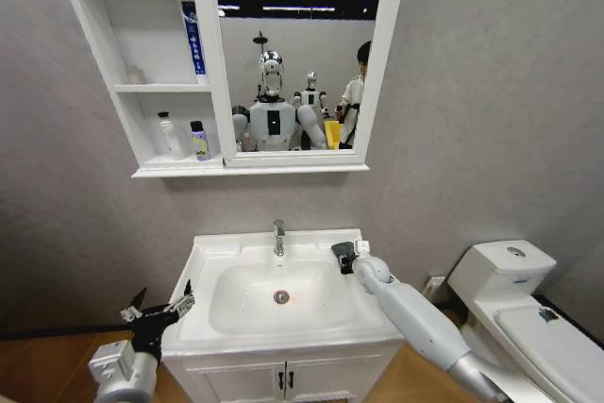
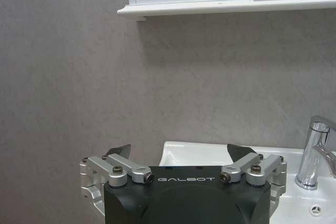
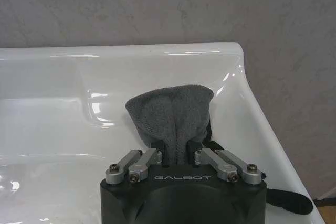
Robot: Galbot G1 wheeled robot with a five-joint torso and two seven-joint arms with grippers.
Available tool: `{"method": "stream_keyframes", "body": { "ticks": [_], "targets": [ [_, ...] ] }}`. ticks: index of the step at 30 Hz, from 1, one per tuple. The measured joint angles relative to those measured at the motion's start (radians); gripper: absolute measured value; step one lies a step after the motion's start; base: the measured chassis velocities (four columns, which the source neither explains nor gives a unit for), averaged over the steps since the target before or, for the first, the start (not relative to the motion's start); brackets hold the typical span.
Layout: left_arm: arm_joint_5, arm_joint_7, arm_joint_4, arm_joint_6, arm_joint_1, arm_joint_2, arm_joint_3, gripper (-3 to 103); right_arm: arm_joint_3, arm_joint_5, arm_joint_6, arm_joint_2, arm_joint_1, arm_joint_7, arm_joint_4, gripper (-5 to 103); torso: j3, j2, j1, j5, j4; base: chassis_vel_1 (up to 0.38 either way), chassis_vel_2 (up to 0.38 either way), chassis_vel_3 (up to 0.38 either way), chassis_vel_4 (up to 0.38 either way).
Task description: Move facial cleanser and shampoo from washbasin to cabinet, then wipe washbasin with towel.
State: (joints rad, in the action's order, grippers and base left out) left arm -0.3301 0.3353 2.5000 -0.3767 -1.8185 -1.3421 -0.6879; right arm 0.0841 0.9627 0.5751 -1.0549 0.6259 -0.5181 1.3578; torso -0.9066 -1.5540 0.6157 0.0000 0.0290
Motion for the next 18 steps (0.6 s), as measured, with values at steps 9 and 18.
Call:
{"method": "stream_keyframes", "body": {
  "ticks": [9, 18],
  "targets": [
    [0.000, 0.000, 0.000, 0.000, 0.000, 0.000, 0.000, 100, -0.002, 0.053, -0.022, 0.003, 0.032, -0.123, 0.127, 2, 0.000, 0.000, 0.000, 0.0000, -0.0001, 0.000, 0.000, 0.000, 0.000],
    [0.000, 0.000, 0.000, 0.000, 0.000, 0.000, 0.000, 100, 0.101, 0.208, -0.003, 0.005, 0.117, -0.382, 0.414, 2, 0.000, 0.000, 0.000, -0.0003, 0.0000, 0.000, 0.000, 0.000, 0.000]
  ]
}}
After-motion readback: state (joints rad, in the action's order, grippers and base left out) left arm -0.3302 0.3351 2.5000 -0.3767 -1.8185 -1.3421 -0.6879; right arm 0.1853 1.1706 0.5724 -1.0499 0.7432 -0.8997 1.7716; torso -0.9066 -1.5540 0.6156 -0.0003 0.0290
